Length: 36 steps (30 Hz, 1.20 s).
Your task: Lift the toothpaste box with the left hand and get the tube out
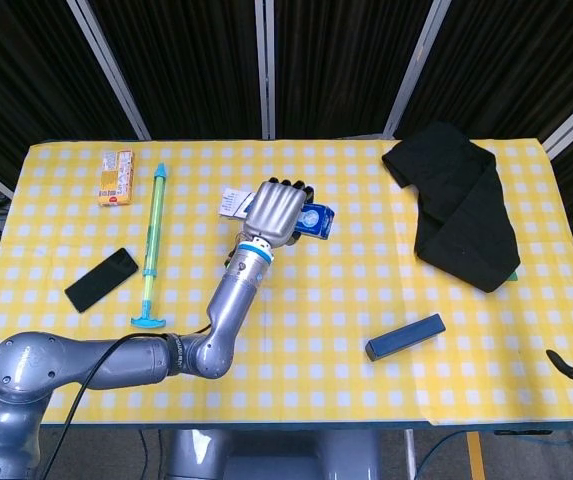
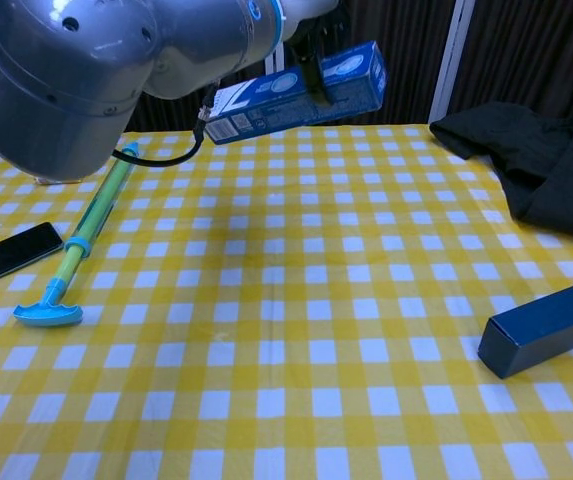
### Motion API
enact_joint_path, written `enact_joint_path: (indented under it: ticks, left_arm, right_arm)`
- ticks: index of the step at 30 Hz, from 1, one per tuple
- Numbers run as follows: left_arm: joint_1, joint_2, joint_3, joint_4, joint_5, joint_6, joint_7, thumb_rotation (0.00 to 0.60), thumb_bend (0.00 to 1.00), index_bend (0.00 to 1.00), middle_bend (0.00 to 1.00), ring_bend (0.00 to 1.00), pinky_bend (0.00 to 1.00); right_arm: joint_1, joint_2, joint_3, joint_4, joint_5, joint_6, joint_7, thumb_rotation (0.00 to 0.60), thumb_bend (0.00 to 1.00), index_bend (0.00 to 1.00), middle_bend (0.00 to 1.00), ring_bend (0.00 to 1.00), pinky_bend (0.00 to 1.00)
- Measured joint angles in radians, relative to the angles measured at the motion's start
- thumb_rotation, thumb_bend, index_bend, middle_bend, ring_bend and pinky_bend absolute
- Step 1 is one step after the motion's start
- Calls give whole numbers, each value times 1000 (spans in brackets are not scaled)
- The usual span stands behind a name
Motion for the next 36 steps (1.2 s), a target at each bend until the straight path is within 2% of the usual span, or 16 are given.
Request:
enact_joint_path:
  ticks: [8, 27, 31, 36]
  left_arm:
    - [13, 38, -56, -117, -24, 48, -24, 600, 470, 512, 330, 357, 333]
    - [20, 118, -84, -285, -5, 104, -43, 600, 463, 512, 330, 357, 333]
    - [23, 143, -72, -327, -13, 109, -26, 600, 463, 512, 330, 357, 333]
    - [22, 178, -25, -367, -66, 109, 50, 600, 463, 508, 330, 357, 333]
  right_arm:
    - [-3, 3, 2, 1, 0, 4, 8, 600, 72, 71, 0, 0, 0]
    - [-9, 10, 1, -7, -10, 21, 15, 600, 72, 71, 0, 0, 0]
    - [-9, 11, 0, -10, -13, 22, 11, 600, 72, 71, 0, 0, 0]
    - [-9, 10, -3, -15, -19, 23, 1, 600, 72, 71, 0, 0, 0]
